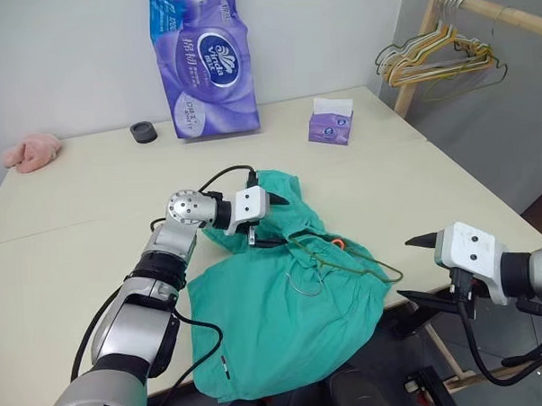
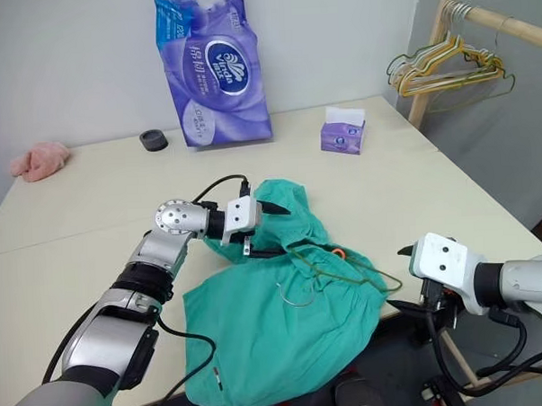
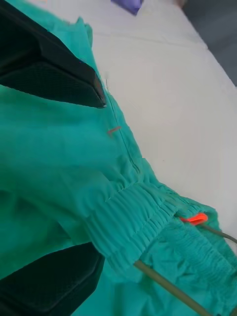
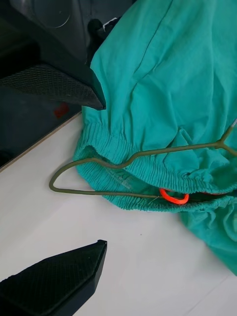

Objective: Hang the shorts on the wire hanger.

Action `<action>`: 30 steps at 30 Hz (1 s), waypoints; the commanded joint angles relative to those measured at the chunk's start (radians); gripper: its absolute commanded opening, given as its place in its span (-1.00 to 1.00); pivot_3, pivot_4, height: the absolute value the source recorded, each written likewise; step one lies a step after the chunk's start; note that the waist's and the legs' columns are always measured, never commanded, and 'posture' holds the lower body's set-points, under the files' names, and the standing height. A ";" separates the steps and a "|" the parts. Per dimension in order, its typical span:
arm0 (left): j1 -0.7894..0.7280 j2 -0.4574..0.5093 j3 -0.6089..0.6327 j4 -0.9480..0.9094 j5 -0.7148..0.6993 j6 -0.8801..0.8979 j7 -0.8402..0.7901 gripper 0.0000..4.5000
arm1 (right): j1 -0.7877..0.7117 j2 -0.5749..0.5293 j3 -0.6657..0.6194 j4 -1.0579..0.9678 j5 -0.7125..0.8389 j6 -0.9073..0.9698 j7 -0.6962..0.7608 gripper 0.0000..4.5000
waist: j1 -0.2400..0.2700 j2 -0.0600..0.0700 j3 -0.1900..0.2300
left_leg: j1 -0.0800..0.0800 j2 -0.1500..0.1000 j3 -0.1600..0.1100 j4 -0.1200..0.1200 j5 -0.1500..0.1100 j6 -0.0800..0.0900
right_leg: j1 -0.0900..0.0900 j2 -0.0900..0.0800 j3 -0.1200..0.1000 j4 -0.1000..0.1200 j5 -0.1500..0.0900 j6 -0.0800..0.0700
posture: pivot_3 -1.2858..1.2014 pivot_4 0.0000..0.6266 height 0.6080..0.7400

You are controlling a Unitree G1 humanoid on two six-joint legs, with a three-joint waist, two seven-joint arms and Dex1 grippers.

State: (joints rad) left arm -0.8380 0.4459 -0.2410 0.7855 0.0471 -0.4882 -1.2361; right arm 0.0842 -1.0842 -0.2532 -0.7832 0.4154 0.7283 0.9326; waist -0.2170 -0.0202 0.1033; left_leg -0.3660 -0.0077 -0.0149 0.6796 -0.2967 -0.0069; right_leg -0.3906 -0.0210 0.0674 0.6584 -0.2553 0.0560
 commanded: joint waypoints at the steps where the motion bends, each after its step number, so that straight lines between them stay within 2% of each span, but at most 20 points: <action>1: -0.044 0.014 -0.025 0.052 0.070 -0.162 0.066 0.99 | -0.003 0.003 -0.013 -0.022 -0.002 -0.015 -0.012 1.00 | 0.000 0.000 0.000 | 0.000 0.000 0.000 0.000 0.000 0.000 | 0.000 0.000 0.000 0.000 0.000 0.000 | -0.19 -0.82 1.00; 12: -0.105 -0.009 -0.116 0.229 0.235 -0.440 0.225 0.99 | -0.018 0.006 -0.002 -0.031 0.005 -0.010 -0.033 1.00 | -0.003 0.000 0.000 | 0.000 0.000 0.000 0.000 0.000 0.000 | 0.000 0.000 0.000 0.000 0.000 0.001 | -0.19 -0.82 1.00; 17: -0.113 -0.014 -0.133 0.269 0.273 -0.493 0.280 0.47 | -0.020 0.015 -0.009 -0.034 0.013 -0.003 -0.043 1.00 | -0.004 0.000 0.000 | 0.000 0.000 0.000 0.000 0.000 0.000 | 0.000 0.000 -0.001 0.000 0.000 0.001 | -0.20 -0.81 1.00; 22: -0.129 -0.024 -0.134 0.298 0.318 -0.500 0.394 -0.24 | 0.005 0.055 -0.055 -0.045 0.022 0.007 -0.077 1.00 | -0.002 -0.001 0.000 | 0.000 0.000 0.000 0.000 0.000 0.000 | 0.000 0.000 -0.001 0.000 0.000 0.001 | -0.19 -0.80 1.00; 27: -0.128 -0.052 -0.104 0.315 0.254 -0.429 0.358 -0.94 | 0.104 0.086 -0.139 -0.060 -0.009 -0.013 -0.085 1.00 | -0.002 -0.001 0.000 | -0.001 0.000 0.000 0.000 0.000 0.000 | 0.000 0.000 -0.001 0.000 -0.001 0.001 | -0.20 -0.79 1.00; 30: -0.133 -0.071 -0.073 0.317 0.193 -0.357 0.295 -0.99 | 0.165 0.096 -0.220 -0.057 -0.018 -0.015 -0.072 1.00 | -0.003 -0.001 0.000 | -0.001 0.000 0.000 0.000 0.000 0.000 | 0.000 0.000 -0.002 0.000 -0.001 0.002 | -0.20 -0.79 1.00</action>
State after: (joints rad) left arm -0.9467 0.3750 -0.3488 1.1107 0.2940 -0.8798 -0.9136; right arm 0.2387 -0.9925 -0.4002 -0.8201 0.4094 0.7283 0.8536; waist -0.2198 -0.0213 0.1038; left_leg -0.3664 -0.0080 -0.0148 0.6797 -0.2967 -0.0069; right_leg -0.3903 -0.0210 0.0649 0.6583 -0.2569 0.0589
